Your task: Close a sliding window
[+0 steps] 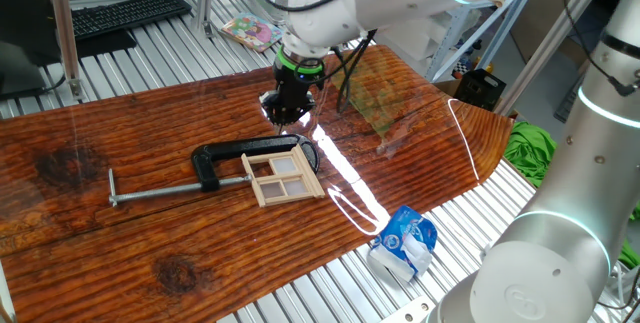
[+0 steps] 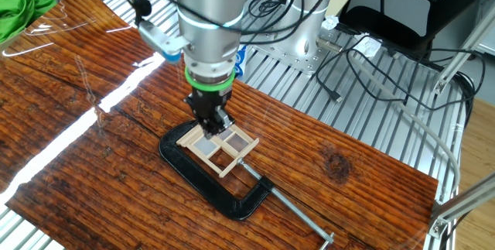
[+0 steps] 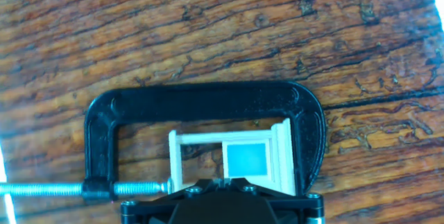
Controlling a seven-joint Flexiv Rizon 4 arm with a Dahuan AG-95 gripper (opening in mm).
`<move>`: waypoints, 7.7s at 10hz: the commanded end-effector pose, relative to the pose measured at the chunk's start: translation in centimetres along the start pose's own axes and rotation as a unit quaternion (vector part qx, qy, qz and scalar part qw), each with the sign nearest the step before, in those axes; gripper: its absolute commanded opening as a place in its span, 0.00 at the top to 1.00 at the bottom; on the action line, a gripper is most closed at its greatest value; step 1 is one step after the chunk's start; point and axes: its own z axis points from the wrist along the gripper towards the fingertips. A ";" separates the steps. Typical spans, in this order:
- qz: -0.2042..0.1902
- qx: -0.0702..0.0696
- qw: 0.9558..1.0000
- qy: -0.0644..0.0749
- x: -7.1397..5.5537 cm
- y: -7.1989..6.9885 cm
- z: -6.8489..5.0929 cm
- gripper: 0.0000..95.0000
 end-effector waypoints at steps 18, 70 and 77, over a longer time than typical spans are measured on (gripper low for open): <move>0.008 -0.003 1.000 -0.011 0.2 -1.8 5.1 1.00; 0.003 0.014 0.999 0.052 2.4 -2.4 8.5 1.00; 0.004 0.015 0.999 0.049 2.5 -2.4 8.7 1.00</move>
